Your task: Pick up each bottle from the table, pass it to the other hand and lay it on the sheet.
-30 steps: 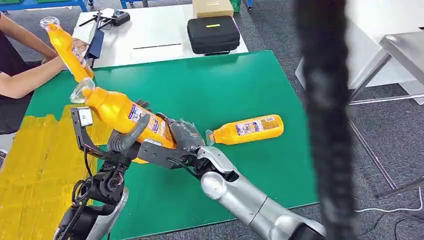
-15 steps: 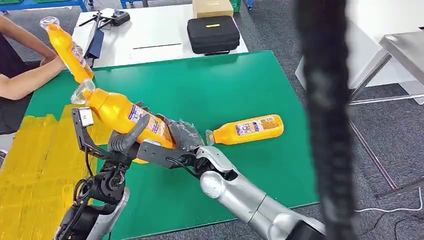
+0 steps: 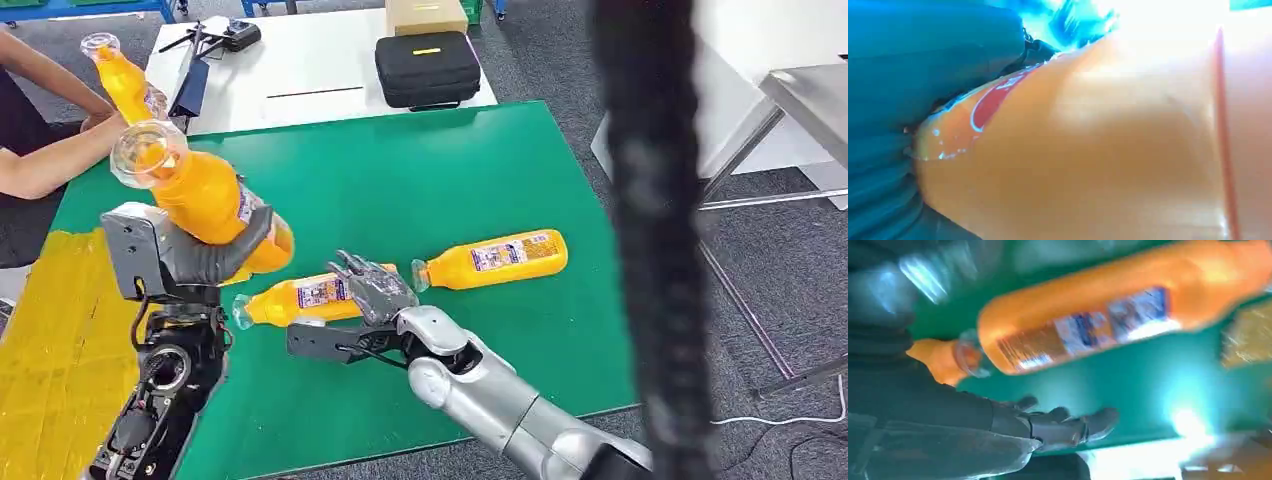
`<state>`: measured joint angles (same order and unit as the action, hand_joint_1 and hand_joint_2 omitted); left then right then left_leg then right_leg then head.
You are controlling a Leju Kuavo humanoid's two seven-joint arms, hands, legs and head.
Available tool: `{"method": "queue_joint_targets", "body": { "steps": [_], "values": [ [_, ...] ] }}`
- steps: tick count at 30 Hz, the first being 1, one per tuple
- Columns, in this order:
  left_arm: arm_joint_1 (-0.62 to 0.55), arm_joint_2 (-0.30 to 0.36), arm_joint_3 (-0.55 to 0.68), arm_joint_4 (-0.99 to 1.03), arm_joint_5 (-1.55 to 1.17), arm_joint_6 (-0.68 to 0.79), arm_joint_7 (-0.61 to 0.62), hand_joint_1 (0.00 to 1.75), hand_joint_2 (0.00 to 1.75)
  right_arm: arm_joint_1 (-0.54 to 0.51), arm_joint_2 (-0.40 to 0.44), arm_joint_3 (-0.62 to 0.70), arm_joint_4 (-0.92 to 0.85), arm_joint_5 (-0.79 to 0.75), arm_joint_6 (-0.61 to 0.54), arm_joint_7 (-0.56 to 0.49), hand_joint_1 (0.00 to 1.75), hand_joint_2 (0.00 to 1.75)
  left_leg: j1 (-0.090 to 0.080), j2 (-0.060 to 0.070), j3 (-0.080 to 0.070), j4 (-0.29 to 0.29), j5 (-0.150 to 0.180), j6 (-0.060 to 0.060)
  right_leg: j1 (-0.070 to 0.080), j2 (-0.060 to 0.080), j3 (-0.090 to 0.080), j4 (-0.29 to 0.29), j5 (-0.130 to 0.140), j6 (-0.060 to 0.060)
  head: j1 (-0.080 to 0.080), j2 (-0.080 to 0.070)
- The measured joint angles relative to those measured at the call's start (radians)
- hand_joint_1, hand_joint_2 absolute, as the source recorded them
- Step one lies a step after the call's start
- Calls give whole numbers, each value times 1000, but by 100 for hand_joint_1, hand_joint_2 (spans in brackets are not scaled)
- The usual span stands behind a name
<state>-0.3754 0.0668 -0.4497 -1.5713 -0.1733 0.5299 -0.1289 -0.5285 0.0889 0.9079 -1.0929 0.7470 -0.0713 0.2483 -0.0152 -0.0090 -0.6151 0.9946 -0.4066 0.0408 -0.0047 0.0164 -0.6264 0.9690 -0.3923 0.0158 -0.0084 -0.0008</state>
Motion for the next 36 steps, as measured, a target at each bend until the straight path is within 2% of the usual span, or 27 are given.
{"method": "queue_joint_targets", "body": {
  "steps": [3, 5, 10, 23, 28, 32, 33, 36],
  "values": [
    [-37, 48, 57, 71, -403, 46, 89, 175, 175, 0, -8, -12, 7, 53, 35, -18, 0, 0, 0, 0, 0, 0, 0, 0, 0, 0, 0, 0, 0, 0, 1, 0],
    [-60, 82, 114, 165, -568, 46, 105, 175, 175, 0, -9, -19, 10, 69, 40, -31, 0, 0, 0, 2, 1, 0, 1, -1, 0, 1, 0, 1, 0, 0, 0, 0],
    [-71, 114, 195, 282, -581, 53, 82, 175, 175, 0, -11, -26, 13, 75, 45, -38, 0, 0, 1, 0, 0, 0, 2, -2, 1, 0, -1, 1, 0, -1, 0, 0],
    [-76, 124, 221, 347, -593, 54, 84, 175, 175, 0, -11, -32, 14, 78, 48, -40, 0, 0, 0, 0, -1, 0, 2, -2, 0, 0, -1, 1, 0, 0, 0, 0],
    [-100, 133, 221, 416, -775, -43, 248, 175, 175, -2, -10, -32, 15, 79, 48, -44, 0, 0, 1, 0, 0, 0, 2, -2, 0, 0, -1, 1, 0, 0, 0, 0],
    [-143, 138, 217, 569, -907, -137, 327, 175, 175, -8, -8, -31, 14, 78, 48, -56, 0, 0, 1, 0, 0, 0, 3, -2, 0, 0, -1, 1, 0, 0, 0, 0],
    [-152, 138, 216, 621, -934, -169, 347, 0, 0, -11, -8, -31, 14, 78, 48, -60, 0, 0, 1, 0, 0, 0, 3, -3, 0, 0, -1, 1, 0, 0, 0, 0],
    [-176, 137, 210, 729, -958, -257, 371, 0, 0, -23, -7, -30, 15, 80, 47, -62, 0, 0, 1, 0, 0, 0, 3, -3, 0, 0, -1, 1, 0, 0, 0, 0]
  ]
}}
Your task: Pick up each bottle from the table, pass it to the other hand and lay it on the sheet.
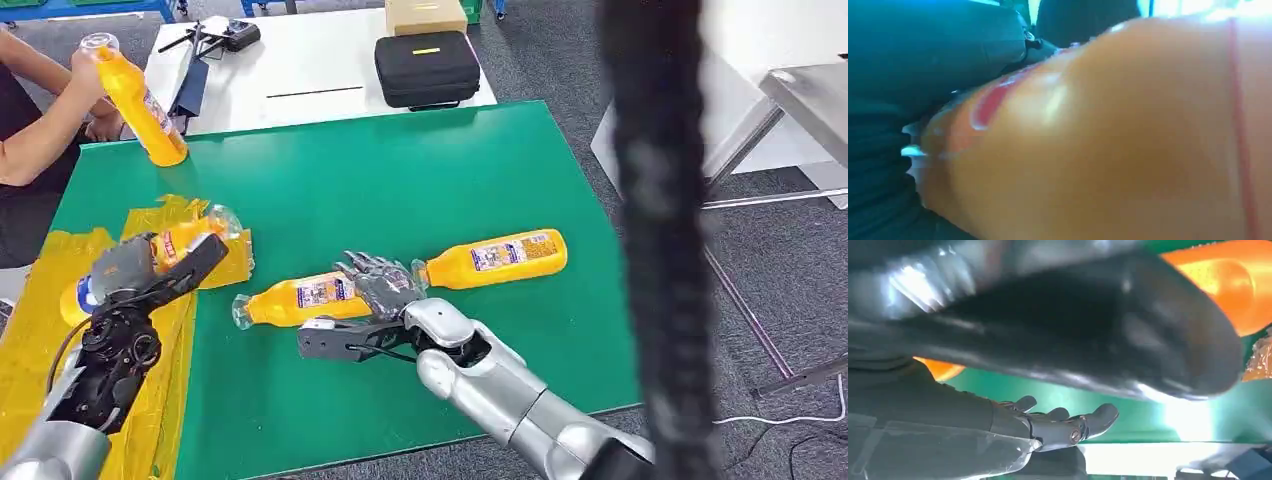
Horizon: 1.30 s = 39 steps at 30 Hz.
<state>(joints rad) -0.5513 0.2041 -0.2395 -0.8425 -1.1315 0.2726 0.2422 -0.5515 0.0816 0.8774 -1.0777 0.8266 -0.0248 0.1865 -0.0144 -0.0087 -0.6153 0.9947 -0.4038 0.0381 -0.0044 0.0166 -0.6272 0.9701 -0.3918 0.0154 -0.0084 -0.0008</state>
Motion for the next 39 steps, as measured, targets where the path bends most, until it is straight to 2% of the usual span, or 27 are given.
{"method": "queue_joint_targets", "body": {
  "steps": [2, 5, 11, 23, 27, 31, 39],
  "values": [
    [-29, -12, -8, 82, 22, -125, -14, 0, 0, -21, 0, 3, 13, 2, 0, 0, 0, 0, 0, -1, 0, 0, 0, 1, 0, -1, 0, 0, 0, 0, 0, 0],
    [-54, -27, -25, 162, 27, -192, -21, 0, 0, -46, 0, 5, 37, 2, -7, -7, 0, 0, -1, -2, 0, 0, 0, 1, -1, -1, 1, 0, 0, 0, 1, 0],
    [-105, -37, -53, 249, 29, -242, -24, 0, 0, -54, 1, 8, 58, -1, -8, -13, 0, 0, -2, -2, 1, 0, 0, 1, -3, -2, 2, 0, 0, 0, 0, 0],
    [-136, -40, -81, 293, 40, -294, -44, 0, 0, -54, 1, 9, 64, -7, -7, -14, 0, 0, -2, -2, 2, 0, 2, 0, -3, -1, 3, 1, 1, 1, 0, 0],
    [-135, -44, -81, 292, 94, -265, -76, 0, 0, -54, -4, 9, 64, 0, -5, -14, 0, 0, -2, -2, 3, 0, 2, 0, -3, -2, 3, 1, 1, 1, 0, 0],
    [-93, -60, -45, 221, 237, -147, -109, 0, 0, -60, -10, 8, 81, 34, 7, -21, 0, 0, -2, -3, 3, 0, 2, 0, -3, -2, 3, 1, 1, 1, 0, 0],
    [80, -90, 55, -220, 711, -9, -177, 0, 0, -86, -12, 11, 185, 97, 8, -54, 0, 0, -2, -2, 1, 0, 2, 1, -3, -2, 2, 1, 1, 2, 0, 0]
  ]
}}
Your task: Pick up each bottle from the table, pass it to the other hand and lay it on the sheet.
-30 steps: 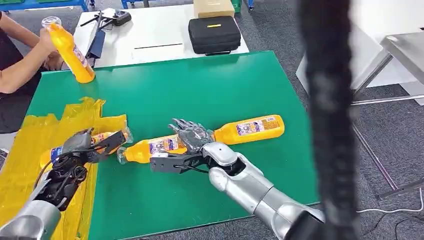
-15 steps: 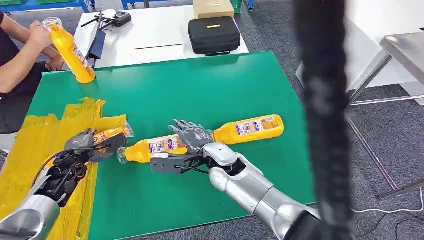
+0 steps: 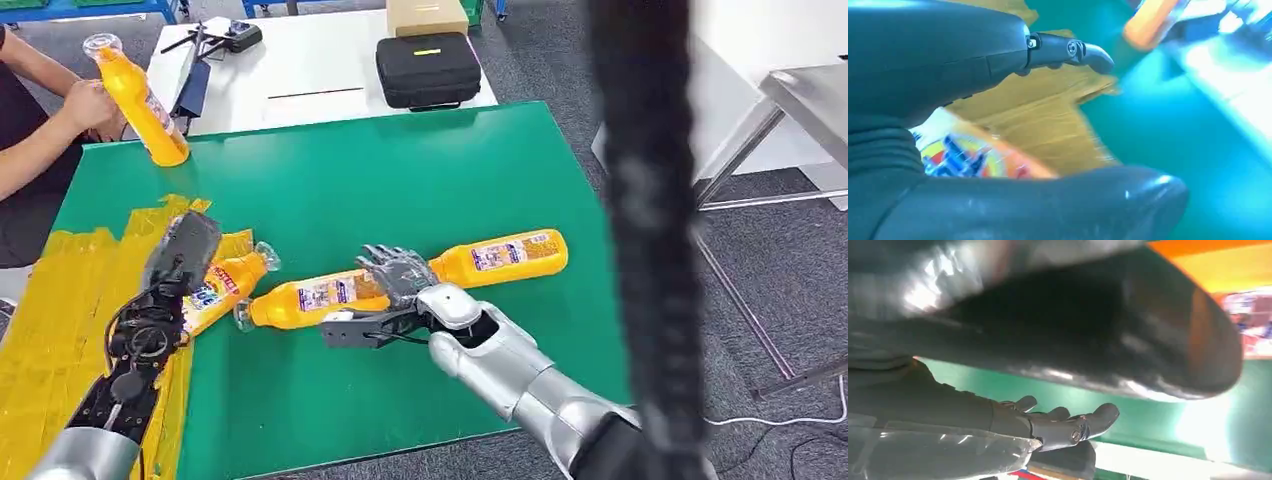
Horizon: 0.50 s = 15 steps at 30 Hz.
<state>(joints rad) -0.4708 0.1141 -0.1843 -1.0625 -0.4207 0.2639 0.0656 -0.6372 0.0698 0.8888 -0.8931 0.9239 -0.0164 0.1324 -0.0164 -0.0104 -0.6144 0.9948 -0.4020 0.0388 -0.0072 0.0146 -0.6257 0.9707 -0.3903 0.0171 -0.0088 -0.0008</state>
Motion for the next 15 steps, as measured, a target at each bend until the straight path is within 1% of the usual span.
{"method": "queue_joint_targets", "body": {
  "steps": [5, 8, 15],
  "values": [
    [74, 0, 10, -236, 186, 11, -51, 0, 0, -19, -2, 0, 47, 11, 1, -8, 0, 0, 0, 0, -1, 0, 0, 0, 0, 0, -1, 0, 0, 0, 0, 0],
    [108, 0, 10, -337, 224, 25, -68, 0, 0, -34, -3, 0, 71, 16, 3, -15, 0, 0, 0, 0, -1, 0, 0, 0, 0, 0, -1, 0, 0, 0, 0, 0],
    [158, 4, 2, -470, 261, 43, -98, 0, 0, -57, 0, 0, 124, 21, 10, -31, 0, 0, 0, 0, -1, 0, 0, 0, 0, 0, -1, 0, 0, 0, 0, 0]
  ]
}}
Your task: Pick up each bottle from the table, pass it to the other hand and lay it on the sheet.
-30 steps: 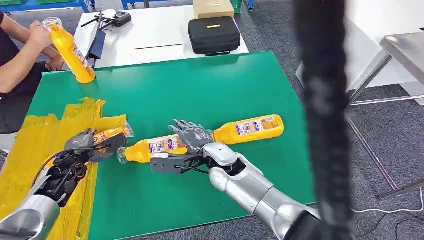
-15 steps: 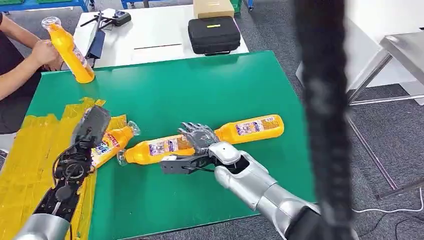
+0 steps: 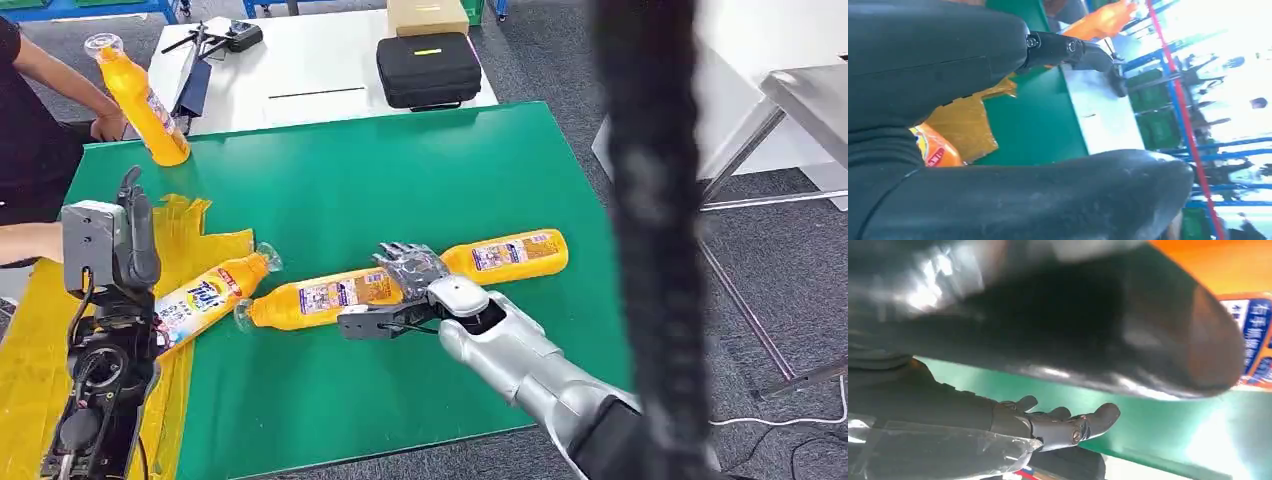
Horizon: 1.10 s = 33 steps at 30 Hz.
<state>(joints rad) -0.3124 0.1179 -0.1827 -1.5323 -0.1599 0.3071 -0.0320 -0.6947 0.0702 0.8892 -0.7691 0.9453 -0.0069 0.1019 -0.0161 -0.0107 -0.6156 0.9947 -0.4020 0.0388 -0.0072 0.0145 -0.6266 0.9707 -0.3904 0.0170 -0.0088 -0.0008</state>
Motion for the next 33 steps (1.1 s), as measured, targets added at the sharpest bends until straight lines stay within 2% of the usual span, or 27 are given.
{"method": "queue_joint_targets", "body": {
  "steps": [13, 33],
  "values": [
    [65, 6, -29, -116, 88, 38, -47, 0, 0, -33, 37, 8, 55, 4, -17, -23, 0, 0, 0, 0, 0, 0, 0, 0, 0, 0, 0, 0, 0, 0, 0, 0],
    [83, 16, -51, -141, 105, 47, -55, 0, 0, -42, 72, 16, 77, -11, -17, -27, 0, 0, 0, 0, 0, 0, 0, 0, 0, 0, 0, 0, 0, 0, 0, 0]
  ]
}}
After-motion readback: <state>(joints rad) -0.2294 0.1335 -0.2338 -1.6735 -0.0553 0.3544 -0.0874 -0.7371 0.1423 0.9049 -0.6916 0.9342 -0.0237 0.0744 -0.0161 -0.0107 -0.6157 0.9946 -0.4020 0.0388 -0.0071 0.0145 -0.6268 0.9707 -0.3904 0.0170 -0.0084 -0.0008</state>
